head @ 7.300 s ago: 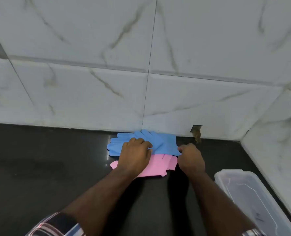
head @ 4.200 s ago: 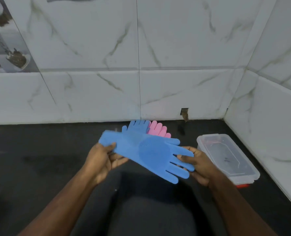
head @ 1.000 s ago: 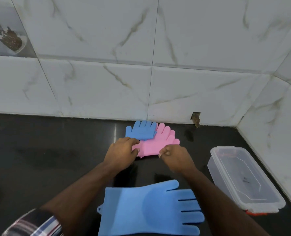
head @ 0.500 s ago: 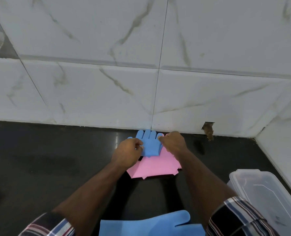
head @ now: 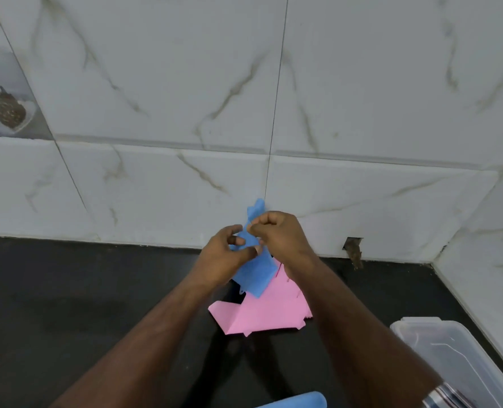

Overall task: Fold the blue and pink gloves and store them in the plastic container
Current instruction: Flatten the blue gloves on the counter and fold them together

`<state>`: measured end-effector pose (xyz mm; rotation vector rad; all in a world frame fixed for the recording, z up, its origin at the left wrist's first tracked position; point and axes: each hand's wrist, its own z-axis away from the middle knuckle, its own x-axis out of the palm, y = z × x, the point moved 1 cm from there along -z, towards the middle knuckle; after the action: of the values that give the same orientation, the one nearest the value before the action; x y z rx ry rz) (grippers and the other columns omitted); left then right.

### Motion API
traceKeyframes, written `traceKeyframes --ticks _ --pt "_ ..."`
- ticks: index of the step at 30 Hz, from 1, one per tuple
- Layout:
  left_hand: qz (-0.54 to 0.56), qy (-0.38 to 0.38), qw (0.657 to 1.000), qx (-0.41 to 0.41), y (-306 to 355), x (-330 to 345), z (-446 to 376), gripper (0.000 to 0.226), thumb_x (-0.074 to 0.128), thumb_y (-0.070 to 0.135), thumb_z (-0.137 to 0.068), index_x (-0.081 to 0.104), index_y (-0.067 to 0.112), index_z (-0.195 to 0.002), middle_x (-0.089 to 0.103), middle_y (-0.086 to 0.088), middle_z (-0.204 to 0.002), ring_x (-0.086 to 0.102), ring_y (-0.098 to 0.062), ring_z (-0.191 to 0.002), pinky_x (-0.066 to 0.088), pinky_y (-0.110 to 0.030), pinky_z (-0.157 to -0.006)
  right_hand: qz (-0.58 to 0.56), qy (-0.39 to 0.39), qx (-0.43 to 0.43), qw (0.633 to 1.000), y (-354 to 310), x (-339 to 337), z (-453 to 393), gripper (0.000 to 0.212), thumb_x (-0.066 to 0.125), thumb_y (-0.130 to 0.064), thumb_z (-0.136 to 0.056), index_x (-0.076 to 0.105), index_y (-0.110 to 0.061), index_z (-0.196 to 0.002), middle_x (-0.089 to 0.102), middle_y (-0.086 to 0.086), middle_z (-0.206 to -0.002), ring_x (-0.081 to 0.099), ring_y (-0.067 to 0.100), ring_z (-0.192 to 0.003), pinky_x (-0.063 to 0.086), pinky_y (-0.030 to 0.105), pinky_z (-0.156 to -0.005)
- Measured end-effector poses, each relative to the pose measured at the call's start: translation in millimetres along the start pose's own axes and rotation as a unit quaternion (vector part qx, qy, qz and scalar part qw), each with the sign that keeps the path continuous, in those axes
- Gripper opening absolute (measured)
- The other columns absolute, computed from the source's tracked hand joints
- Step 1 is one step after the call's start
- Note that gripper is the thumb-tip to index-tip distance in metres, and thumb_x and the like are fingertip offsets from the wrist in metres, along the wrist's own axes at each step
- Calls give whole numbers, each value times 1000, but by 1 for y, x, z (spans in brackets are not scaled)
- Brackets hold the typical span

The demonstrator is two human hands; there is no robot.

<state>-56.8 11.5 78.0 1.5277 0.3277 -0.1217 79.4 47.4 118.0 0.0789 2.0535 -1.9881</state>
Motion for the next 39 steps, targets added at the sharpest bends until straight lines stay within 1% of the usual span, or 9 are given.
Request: traceKeyframes --ticks 3,6,12,15,18,21,26,34,39 --pt "42 33 997 48 29 -10 14 9 67 17 -92 70 12 -98 71 -7 -87 70 -14 -77 58 -32 -71 28 -33 -68 997 -32 2 28 9 66 -11 -88 74 -13 -87 73 -8 -76 66 -4 -69 48 13 -64" --pt "116 60 991 30 46 -19 30 16 57 9 -96 72 5 -98 75 -18 -91 73 -38 -90 59 -58 -82 10 -44 -110 993 -54 -7 57 13 63 -12 -92 75 -16 -93 76 -5 -93 68 1 -83 49 14 -67" --pt "324 9 946 -27 66 -35 68 24 50 17 -96 69 6 -107 75 -9 -104 72 -29 -96 55 -44 -86 -78 96 -72 990 -37 -56 102 24 72 -14 -85 70 -22 -108 74 1 -95 67 10 -89 52 27 -72" --pt "432 -72 894 -94 67 -39 83 27 55 20 -93 67 8 -113 71 -12 -103 70 -31 -96 54 -41 -87 -61 47 -1 997 -16 -65 116 48 78 -30 -82 59 -25 -125 68 -6 -113 65 9 -105 53 31 -86" --pt "442 -125 881 -110 63 -35 96 28 54 21 -93 73 8 -109 71 -14 -107 70 -31 -96 53 -41 -88 -150 -59 78 984 3 -62 126 71 79 -46 -74 53 -22 -135 69 -3 -122 64 16 -114 52 39 -95" --pt "442 -129 882 -100 58 -32 106 34 48 17 -95 80 7 -92 73 -14 -99 72 -28 -85 55 -39 -83 -230 -96 101 963 11 -57 137 46 71 -30 -87 60 -14 -129 71 5 -119 68 21 -104 53 40 -93" --pt "432 -114 889 -103 45 -38 121 47 56 27 -93 61 4 -133 69 -13 -117 69 -27 -99 53 -39 -89 -282 -27 58 957 9 -59 148 37 68 -4 -87 64 -12 -123 73 12 -112 69 24 -92 56 42 -84" --pt "357 -99 925 -87 39 -44 141 53 68 7 -84 54 -8 -133 70 -20 -116 71 -29 -98 61 -36 -71 -279 -55 10 959 -10 -66 170 34 66 -3 -88 66 -12 -120 74 12 -109 70 24 -94 55 42 -89" --pt "342 -115 932 -40 48 -43 150 31 60 1 -89 68 3 -120 69 -16 -117 68 -29 -103 61 -38 -81 -203 47 12 978 -9 -74 176 26 66 -5 -89 68 -16 -111 76 3 -104 71 19 -93 55 35 -81"
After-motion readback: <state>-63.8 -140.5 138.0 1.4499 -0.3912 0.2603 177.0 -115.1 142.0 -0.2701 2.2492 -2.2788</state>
